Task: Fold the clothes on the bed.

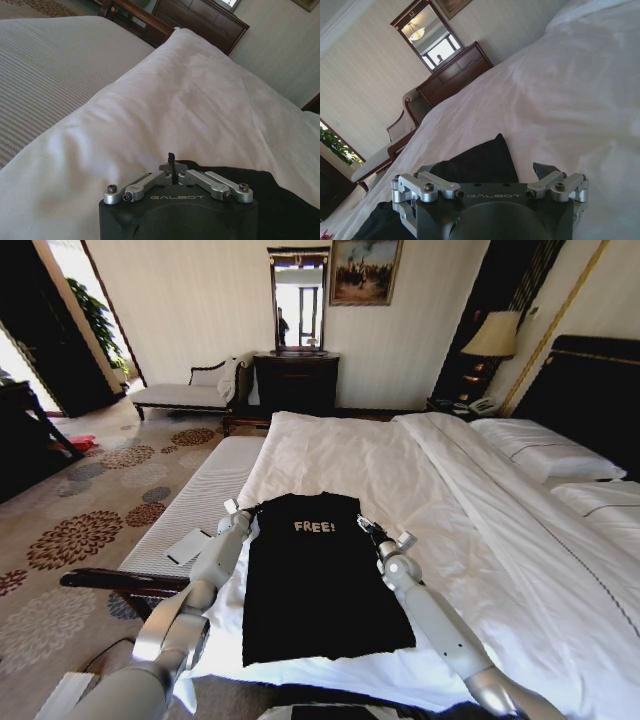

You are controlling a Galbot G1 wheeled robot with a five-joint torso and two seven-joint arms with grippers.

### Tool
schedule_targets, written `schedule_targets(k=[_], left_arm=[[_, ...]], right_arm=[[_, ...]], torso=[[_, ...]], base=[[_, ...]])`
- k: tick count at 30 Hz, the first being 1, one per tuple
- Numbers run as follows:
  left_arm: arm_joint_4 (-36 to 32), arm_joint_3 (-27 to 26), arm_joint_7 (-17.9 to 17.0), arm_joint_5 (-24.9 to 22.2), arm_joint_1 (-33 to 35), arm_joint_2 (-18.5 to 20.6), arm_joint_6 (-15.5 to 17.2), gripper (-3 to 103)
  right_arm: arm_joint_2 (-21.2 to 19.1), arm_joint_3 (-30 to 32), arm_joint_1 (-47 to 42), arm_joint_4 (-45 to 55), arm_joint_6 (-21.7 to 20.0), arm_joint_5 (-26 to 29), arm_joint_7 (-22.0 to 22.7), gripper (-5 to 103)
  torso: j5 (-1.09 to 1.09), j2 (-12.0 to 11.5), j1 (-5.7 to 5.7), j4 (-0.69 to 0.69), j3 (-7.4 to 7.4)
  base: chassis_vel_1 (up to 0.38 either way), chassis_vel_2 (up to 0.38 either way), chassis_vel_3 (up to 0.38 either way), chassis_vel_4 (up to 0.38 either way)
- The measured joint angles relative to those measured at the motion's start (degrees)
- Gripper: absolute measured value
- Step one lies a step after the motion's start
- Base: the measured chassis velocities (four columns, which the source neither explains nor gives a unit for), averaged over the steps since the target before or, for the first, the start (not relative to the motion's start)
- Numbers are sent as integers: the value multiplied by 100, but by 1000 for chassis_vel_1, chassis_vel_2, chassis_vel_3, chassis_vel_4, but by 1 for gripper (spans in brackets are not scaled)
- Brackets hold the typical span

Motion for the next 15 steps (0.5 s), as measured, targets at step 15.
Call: schedule_targets(k=[15], left_arm=[[-402, 112, -132, -275, 101, 410, 40, 0]], right_arm=[[707, -1074, 1775, -2022, -264, 422, -174, 100]], torso=[[-1, 0, 0, 2, 0]], base=[[0, 0, 0, 0]])
